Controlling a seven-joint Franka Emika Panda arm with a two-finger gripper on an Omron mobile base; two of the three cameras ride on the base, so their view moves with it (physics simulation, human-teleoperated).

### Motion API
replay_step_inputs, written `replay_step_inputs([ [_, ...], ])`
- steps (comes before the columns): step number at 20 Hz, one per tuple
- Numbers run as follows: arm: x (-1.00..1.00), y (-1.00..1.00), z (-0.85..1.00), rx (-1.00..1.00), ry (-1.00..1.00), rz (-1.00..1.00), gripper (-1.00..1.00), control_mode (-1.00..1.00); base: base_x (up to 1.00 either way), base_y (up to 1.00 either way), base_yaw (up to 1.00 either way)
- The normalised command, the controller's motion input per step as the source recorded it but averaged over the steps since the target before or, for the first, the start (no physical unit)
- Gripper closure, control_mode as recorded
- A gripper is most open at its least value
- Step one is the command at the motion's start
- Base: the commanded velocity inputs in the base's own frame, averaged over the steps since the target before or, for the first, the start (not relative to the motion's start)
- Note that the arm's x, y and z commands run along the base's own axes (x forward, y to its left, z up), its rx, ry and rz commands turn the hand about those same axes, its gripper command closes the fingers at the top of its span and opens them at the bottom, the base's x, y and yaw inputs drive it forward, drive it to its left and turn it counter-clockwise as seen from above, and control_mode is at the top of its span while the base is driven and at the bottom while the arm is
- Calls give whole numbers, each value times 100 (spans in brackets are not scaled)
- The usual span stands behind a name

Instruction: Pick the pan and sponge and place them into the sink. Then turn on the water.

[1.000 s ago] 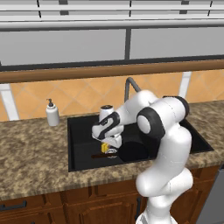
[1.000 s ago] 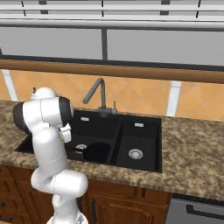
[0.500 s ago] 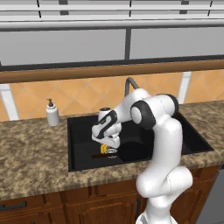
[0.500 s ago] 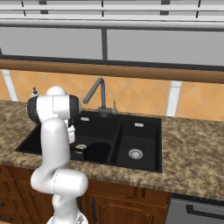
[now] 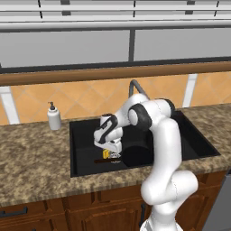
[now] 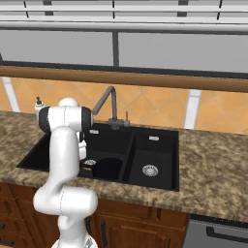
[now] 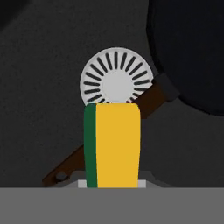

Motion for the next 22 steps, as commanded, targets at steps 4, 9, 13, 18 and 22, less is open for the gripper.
replay_step_inputs([
  [4,33,0,-28,0,0,0,100,-100,0,0,0],
  [9,39,0,-25,0,0,0,100,-100,0,0,0],
  [13,26,0,-19,0,0,0,100,-100,0,0,0],
  [18,30,0,-20,0,0,0,100,-100,0,0,0],
  [22,31,0,-24,0,0,0,100,-100,0,0,0],
])
